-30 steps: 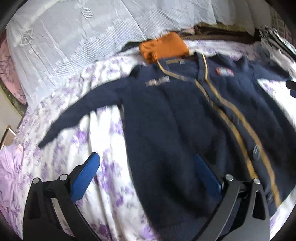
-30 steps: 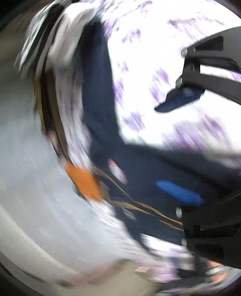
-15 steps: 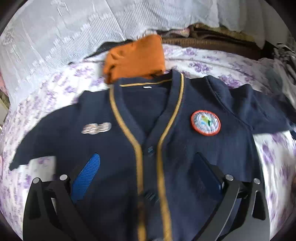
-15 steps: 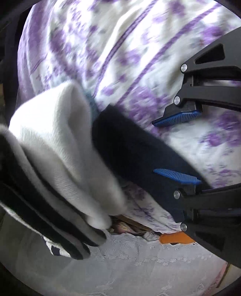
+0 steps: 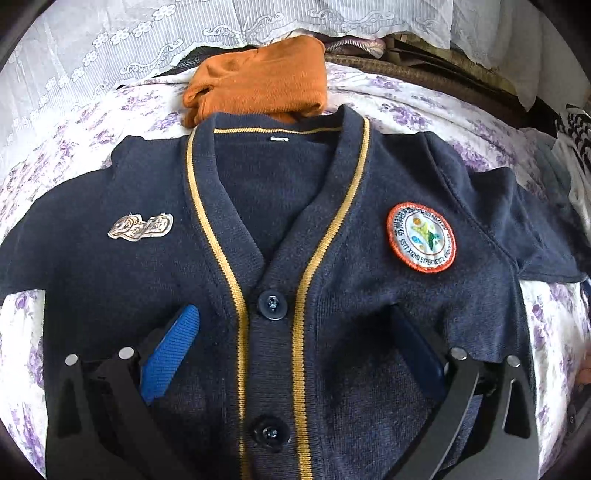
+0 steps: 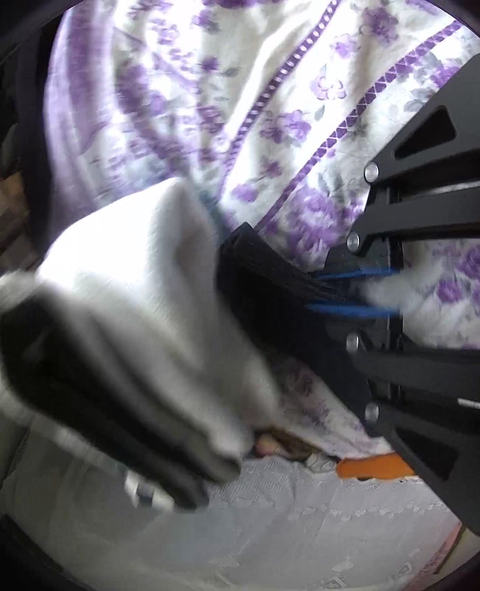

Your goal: Fold small clothes

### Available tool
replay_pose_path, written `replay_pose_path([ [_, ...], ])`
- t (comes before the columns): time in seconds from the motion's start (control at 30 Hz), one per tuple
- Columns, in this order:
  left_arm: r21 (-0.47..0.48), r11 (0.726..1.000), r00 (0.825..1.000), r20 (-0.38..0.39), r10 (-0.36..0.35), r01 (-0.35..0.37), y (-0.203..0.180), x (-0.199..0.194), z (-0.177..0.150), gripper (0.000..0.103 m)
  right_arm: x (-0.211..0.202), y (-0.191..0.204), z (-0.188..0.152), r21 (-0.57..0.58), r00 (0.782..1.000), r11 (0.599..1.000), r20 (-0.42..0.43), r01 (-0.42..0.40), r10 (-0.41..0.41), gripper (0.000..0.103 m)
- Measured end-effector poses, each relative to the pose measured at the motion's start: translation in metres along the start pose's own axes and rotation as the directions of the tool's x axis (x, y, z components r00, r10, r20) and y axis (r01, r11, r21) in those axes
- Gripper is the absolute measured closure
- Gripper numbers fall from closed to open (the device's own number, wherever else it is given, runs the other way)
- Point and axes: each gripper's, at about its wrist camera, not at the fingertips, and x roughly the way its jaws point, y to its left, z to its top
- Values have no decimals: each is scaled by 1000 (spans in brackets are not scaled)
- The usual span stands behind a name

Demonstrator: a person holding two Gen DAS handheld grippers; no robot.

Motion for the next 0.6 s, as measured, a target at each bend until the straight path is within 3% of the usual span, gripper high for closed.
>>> replay_pose_path([
  [0.17, -42, 999, 1000, -15, 1, -2, -1, -4, 22, 4, -6, 3, -2, -26, 999, 1000, 39, 17, -16, 94],
  [0.3, 10, 1000, 1000, -1, 29, -29, -25, 5, 43, 4, -36, 20, -14, -122, 987, 992, 158, 42, -22, 96],
  [0.37, 53, 997, 999, -4, 51, -51, -37, 19, 41, 4, -52, 26, -21, -166, 979, 985, 203, 56, -22, 96],
  [0.43, 58, 996, 997, 42, 68, -70, -39, 26, 31, 4, -58, 32, -24, -187, 972, 980, 235, 74, -28, 96],
  [0.53, 45, 998, 998, 38, 42, -43, -33, 23, 32, 4, -35, 20, -17, -139, 984, 983, 146, 124, -104, 96],
  [0.6, 25, 1000, 999, 36, 5, -6, -24, 14, 31, 4, -21, -2, -12, -6, 996, 998, 62, 70, -70, 97],
])
